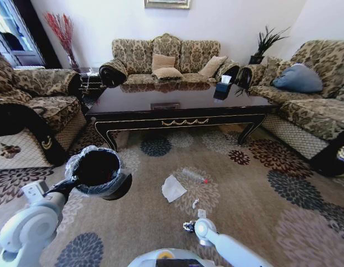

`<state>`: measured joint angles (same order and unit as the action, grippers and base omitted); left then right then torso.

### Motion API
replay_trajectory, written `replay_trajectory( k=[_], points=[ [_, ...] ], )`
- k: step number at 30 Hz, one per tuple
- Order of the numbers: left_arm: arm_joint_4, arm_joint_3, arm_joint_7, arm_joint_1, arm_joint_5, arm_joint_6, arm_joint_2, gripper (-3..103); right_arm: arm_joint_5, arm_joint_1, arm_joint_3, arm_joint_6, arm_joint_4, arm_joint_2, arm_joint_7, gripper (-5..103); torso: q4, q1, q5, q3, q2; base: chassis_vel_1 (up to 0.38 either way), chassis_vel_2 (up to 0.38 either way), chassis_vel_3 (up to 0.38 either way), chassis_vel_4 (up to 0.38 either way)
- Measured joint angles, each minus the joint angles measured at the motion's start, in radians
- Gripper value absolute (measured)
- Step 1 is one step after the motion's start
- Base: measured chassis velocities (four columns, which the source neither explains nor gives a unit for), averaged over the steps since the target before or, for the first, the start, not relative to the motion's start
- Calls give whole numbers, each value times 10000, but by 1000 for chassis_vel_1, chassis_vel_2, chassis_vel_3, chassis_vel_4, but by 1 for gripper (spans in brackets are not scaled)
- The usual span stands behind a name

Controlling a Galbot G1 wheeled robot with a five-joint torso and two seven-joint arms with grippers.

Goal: Move to the front of the table and pick up the trash from the floor, then place it into the trash bin.

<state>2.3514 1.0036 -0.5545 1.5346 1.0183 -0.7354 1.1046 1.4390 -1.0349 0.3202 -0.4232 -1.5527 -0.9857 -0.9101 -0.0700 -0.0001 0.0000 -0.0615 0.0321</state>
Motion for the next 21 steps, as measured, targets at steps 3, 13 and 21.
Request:
replay_trajectory(
  k=[3,13,21],
  points=[
    [1,-16,1,0,0,0,4,3,-142,36,-8,30,135,-4,79,100,0,0,0,0,0,0,0,0,0],
    [-7,-79,3,-19,-28,0,8,3,-323,-29,10,41,83,28,167,86,-3,0,-5,1,0,0,0,0,0],
    [3,-51,2,28,-37,0,-5,3,-478,-60,56,39,-16,63,238,64,0,0,-3,2,1,0,0,0,0]
  ],
)
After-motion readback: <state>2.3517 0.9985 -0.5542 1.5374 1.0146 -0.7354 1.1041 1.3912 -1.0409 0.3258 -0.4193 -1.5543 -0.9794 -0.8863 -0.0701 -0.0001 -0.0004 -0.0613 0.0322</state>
